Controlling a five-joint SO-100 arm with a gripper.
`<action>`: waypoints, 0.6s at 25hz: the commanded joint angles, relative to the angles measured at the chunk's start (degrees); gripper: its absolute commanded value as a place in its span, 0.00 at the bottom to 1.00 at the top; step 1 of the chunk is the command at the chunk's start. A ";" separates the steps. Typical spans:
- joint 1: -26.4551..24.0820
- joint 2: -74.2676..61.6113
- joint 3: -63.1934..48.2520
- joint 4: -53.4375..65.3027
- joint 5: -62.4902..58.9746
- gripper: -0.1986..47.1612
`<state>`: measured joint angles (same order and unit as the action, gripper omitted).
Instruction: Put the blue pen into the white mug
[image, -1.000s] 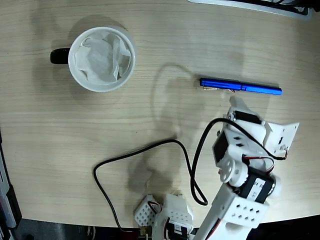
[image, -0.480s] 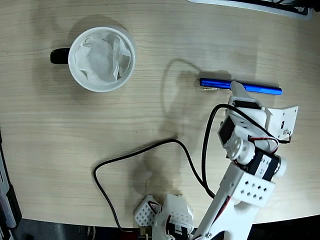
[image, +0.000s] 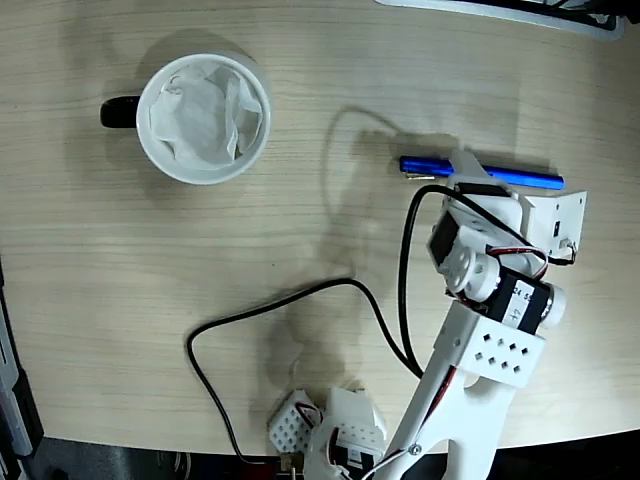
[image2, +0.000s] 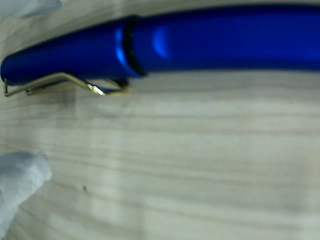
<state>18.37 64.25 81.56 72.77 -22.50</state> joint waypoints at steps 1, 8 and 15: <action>0.26 0.26 -1.58 -0.79 -1.23 0.45; 0.18 -2.20 -1.67 -2.72 -1.23 0.45; 0.35 -3.34 -1.58 -3.87 -1.23 0.42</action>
<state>18.28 59.41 81.21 69.17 -22.50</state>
